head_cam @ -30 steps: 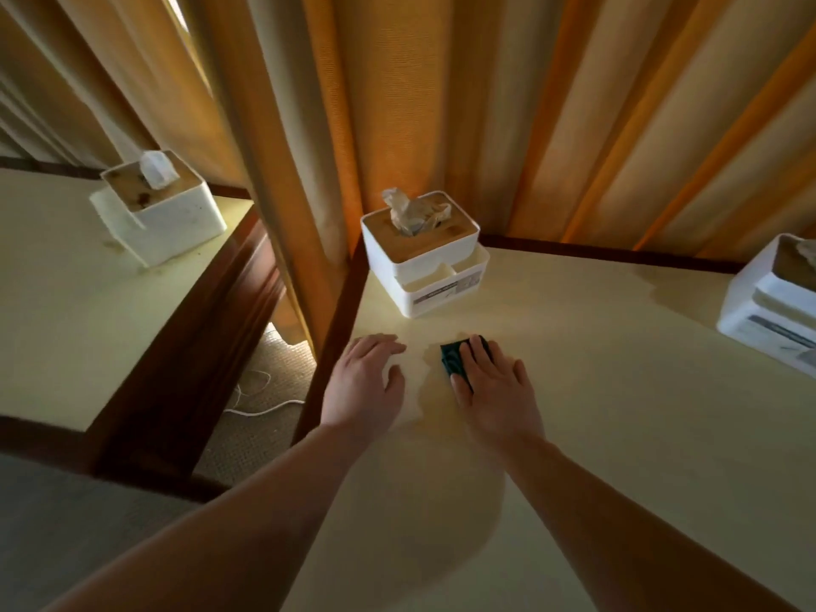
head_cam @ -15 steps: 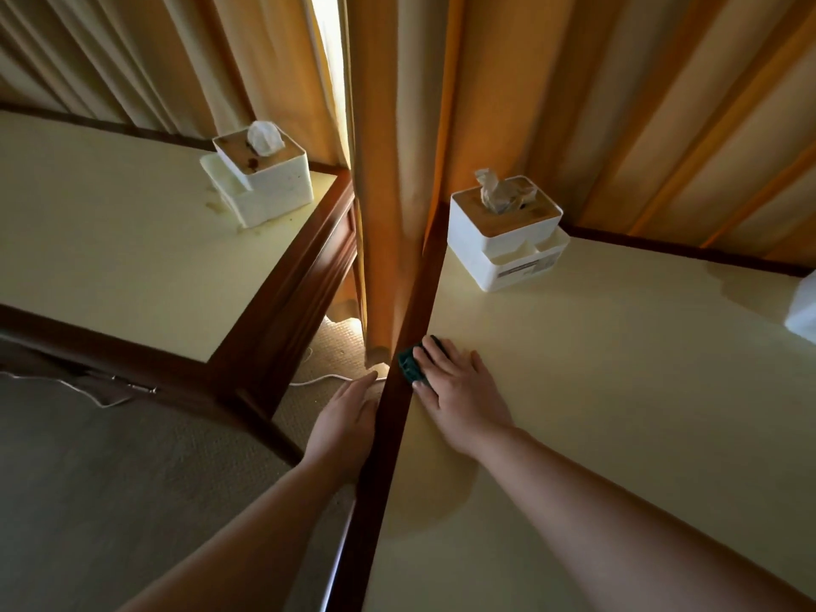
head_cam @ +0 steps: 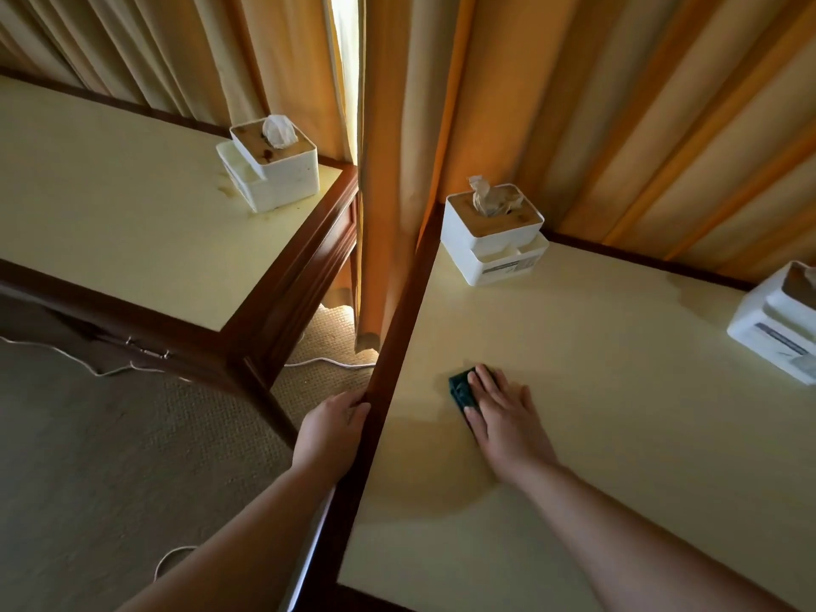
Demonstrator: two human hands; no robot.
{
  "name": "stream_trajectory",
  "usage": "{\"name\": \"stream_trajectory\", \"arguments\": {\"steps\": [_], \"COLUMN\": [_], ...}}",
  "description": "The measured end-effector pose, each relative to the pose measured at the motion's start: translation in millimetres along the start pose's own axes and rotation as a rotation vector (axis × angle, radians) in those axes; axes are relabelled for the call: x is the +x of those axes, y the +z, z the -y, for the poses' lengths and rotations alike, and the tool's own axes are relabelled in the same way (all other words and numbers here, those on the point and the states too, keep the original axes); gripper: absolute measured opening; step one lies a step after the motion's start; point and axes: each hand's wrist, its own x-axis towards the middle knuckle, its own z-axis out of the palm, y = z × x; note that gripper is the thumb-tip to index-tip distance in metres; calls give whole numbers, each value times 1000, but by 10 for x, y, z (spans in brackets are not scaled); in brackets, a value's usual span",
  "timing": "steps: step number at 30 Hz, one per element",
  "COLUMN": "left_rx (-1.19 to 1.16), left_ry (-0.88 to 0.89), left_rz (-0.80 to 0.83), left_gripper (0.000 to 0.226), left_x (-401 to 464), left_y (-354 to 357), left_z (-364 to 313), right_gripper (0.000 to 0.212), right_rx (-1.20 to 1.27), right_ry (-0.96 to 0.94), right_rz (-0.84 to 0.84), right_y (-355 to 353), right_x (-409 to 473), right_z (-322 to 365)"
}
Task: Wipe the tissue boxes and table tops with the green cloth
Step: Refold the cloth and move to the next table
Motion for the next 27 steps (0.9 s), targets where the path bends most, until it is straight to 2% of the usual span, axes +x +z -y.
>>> {"name": "stream_trajectory", "arguments": {"steps": [3, 6, 10, 13, 18, 22, 25, 27], "left_rx": [-17, -14, -1, 9, 89, 122, 135, 119], "left_ry": [-56, -88, -133, -143, -156, -186, -228, -240], "left_rz": [-24, -28, -51, -71, -96, -88, -40, 19], "left_gripper": [28, 25, 23, 23, 22, 23, 32, 35], "left_x": [-16, 1, -33, -85, -95, -80, -90, -110], "left_y": [4, 9, 3, 20, 38, 39, 35, 36], "left_z": [-50, -88, -148, -195, -268, -310, -332, -347], "right_gripper": [58, 58, 59, 60, 60, 65, 64, 59], "right_rx": [-24, -32, -31, -8, 3, 14, 79, 193], "right_ry": [68, 58, -99, -155, -23, 88, 56, 102], "right_rz": [40, 85, 83, 122, 118, 122, 140, 76], "right_y": [-182, -232, -112, -37, -74, -272, -392, -486], "right_x": [499, 839, 632, 215, -280, -319, -302, -272], "right_z": [-21, 183, 350, 229, -350, -862, -945, -944]}}
